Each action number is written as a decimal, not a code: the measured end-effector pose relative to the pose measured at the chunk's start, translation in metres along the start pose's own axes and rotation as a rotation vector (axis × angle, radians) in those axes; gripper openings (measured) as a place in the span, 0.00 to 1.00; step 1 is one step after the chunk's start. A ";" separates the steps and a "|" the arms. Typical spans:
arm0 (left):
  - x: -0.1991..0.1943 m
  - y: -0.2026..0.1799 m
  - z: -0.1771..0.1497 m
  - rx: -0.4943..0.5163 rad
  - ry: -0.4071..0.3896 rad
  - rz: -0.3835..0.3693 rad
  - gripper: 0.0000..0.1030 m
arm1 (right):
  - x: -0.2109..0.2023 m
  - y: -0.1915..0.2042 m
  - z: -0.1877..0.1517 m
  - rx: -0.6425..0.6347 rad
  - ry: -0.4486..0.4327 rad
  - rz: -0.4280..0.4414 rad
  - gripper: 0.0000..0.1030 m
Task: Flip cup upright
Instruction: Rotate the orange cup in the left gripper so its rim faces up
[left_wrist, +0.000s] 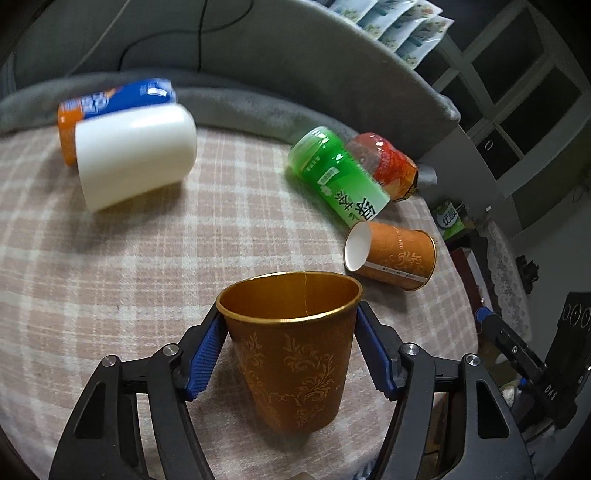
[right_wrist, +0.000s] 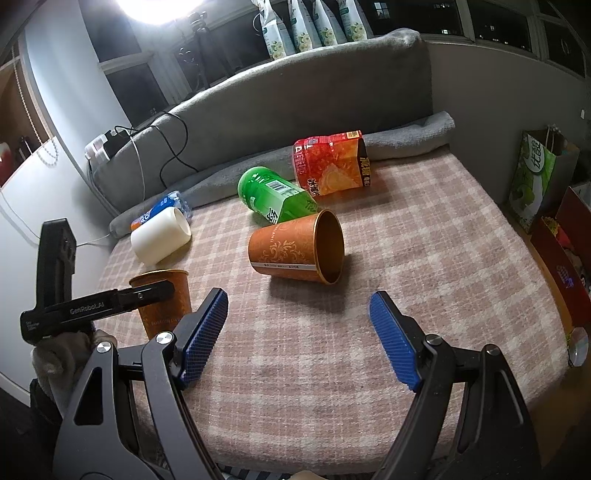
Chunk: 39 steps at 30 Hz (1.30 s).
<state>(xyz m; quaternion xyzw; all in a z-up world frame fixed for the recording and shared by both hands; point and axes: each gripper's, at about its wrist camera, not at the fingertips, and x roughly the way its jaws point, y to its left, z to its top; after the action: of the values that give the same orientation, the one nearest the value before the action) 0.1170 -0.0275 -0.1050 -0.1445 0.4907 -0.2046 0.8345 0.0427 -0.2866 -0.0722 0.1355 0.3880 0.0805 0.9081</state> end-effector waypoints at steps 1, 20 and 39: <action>-0.002 -0.003 0.000 0.012 -0.012 0.009 0.66 | 0.000 0.000 0.000 0.001 0.000 0.000 0.79; -0.005 -0.043 -0.012 0.210 -0.164 0.174 0.66 | -0.001 -0.007 -0.003 0.020 0.004 0.001 0.79; 0.000 -0.050 -0.024 0.255 -0.175 0.199 0.66 | -0.002 -0.008 -0.002 0.018 0.003 0.002 0.79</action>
<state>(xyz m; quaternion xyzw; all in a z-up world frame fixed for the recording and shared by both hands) 0.0860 -0.0721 -0.0938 -0.0056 0.3981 -0.1682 0.9018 0.0398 -0.2947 -0.0750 0.1440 0.3898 0.0781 0.9062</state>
